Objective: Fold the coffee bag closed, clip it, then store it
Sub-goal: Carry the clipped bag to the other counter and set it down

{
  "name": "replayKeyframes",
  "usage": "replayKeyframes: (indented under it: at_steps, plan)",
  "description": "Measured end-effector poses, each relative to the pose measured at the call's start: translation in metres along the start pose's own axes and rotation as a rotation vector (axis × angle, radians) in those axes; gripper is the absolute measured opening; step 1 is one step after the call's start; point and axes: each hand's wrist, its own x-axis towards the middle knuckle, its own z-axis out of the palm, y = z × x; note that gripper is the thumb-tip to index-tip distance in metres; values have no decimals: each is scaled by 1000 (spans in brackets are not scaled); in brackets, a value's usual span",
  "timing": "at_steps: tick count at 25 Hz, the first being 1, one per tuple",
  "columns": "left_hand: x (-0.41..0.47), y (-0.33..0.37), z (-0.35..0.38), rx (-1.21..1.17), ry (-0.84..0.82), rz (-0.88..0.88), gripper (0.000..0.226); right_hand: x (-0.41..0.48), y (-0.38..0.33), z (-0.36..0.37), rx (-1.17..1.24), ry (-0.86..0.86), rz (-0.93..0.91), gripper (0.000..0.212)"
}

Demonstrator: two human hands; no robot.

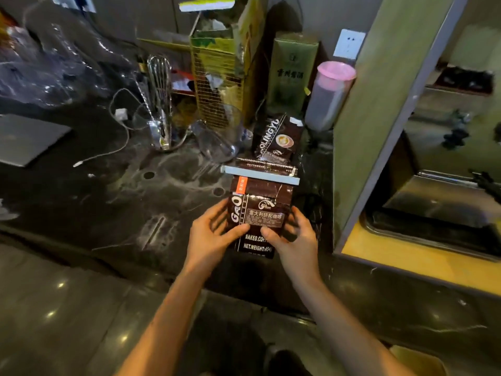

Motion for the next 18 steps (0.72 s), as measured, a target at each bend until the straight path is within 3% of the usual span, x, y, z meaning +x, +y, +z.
replayKeyframes:
  at_steps: [5, 9, 18]
  plan:
    - [63, -18, 2, 56, -64, -71, 75, 40, 16, 8, -32, 12, 39, 49]
    - [103, -29, 11, 110, -110, -55, 49, 80, 29, 10, -36, -19, 99, 56]
    - [183, -48, 1, 234, -295, -51, 48, 129, 48, 23, -17, -58, 183, 59]
